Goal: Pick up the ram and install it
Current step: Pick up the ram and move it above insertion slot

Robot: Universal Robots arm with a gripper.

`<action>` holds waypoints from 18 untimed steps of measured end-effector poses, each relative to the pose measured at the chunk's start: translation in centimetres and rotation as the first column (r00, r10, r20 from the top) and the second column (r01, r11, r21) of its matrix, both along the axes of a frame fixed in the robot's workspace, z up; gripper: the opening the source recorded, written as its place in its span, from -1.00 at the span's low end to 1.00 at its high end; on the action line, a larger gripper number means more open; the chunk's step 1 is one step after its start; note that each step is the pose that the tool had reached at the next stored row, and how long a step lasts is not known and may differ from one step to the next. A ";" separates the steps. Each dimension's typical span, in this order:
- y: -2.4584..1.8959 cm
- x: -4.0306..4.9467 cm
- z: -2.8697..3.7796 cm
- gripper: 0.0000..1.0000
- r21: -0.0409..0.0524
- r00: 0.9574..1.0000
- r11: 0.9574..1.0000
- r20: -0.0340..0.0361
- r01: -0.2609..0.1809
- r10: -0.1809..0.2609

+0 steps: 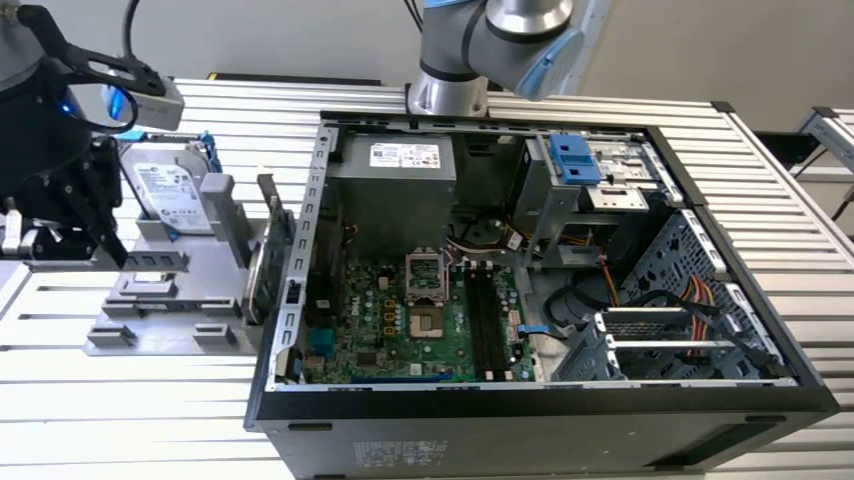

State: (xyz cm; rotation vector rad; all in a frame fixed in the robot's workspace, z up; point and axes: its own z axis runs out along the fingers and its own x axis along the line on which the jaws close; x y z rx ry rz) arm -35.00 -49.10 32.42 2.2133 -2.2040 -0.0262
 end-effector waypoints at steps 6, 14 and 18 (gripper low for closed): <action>0.00 0.00 0.61 -1.00 0.000 1.000 1.000 0.000 0.000 0.000; 0.00 0.00 1.33 -1.00 0.000 1.000 1.000 0.000 0.000 0.000; 0.00 0.00 1.65 -1.00 0.000 1.000 1.000 0.000 0.000 0.000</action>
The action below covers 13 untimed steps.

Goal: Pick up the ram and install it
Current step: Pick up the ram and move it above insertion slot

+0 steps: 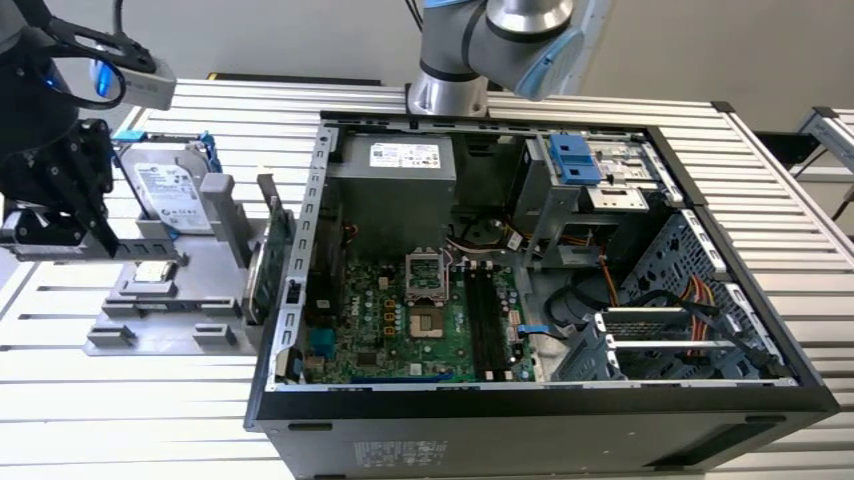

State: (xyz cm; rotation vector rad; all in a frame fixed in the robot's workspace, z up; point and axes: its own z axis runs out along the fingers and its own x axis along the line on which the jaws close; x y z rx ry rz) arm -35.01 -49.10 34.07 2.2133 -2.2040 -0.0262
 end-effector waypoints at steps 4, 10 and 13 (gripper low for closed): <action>0.00 0.00 0.38 -1.00 0.000 1.000 1.000 0.000 0.000 0.000; 0.00 0.00 0.97 -1.00 0.000 1.000 1.000 0.000 0.000 0.000; 0.00 0.00 1.27 -1.00 0.000 1.000 1.000 0.000 0.000 0.000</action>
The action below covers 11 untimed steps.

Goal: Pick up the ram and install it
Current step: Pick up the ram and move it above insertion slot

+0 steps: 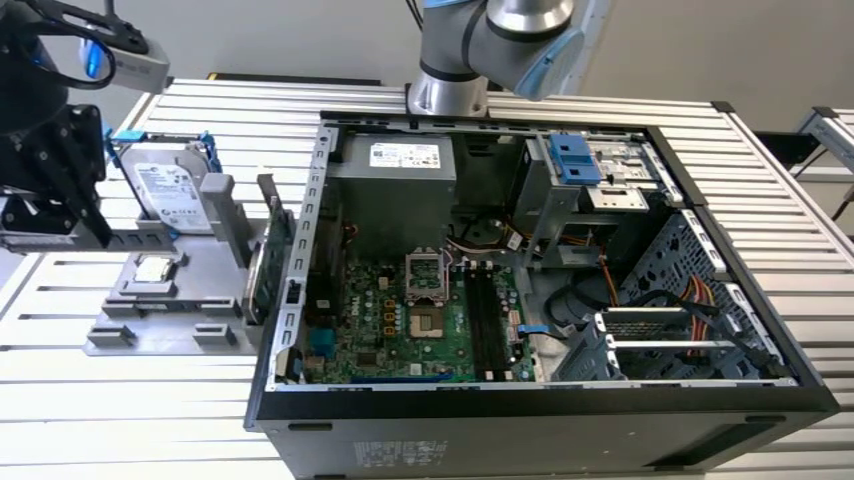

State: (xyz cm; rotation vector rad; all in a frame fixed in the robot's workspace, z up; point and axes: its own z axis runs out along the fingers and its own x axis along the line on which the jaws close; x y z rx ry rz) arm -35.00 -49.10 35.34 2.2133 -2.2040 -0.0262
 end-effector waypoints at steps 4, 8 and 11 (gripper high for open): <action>0.00 0.00 0.35 -1.00 0.000 1.000 1.000 0.000 0.000 0.000; 0.00 0.00 0.68 -1.00 0.000 1.000 1.000 0.000 0.000 0.000; 0.00 0.00 0.91 -1.00 0.000 1.000 1.000 0.000 0.000 0.000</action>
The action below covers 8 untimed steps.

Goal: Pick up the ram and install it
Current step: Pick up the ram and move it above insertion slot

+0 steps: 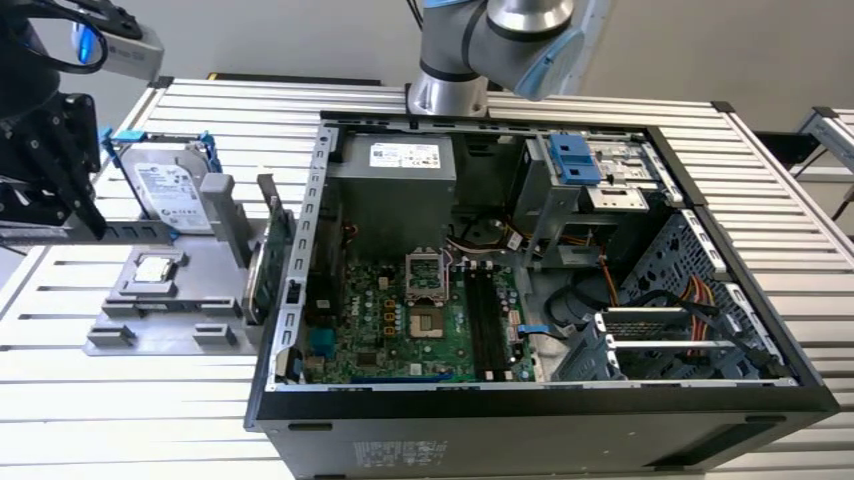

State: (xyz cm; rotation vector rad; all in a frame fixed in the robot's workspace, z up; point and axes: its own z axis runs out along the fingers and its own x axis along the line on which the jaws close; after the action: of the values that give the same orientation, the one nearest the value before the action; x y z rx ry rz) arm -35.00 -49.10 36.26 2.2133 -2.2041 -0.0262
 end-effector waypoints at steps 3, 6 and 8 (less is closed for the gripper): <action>0.00 0.00 0.21 -1.00 0.000 1.000 1.000 0.000 0.000 0.000; 0.00 0.00 0.40 -1.00 0.000 1.000 1.000 0.000 0.000 0.000; 0.00 0.00 0.53 -1.00 0.000 1.000 1.000 0.000 0.000 0.000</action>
State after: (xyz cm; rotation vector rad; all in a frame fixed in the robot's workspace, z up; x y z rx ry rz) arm -35.00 -49.10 36.79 2.2133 -2.2040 -0.0262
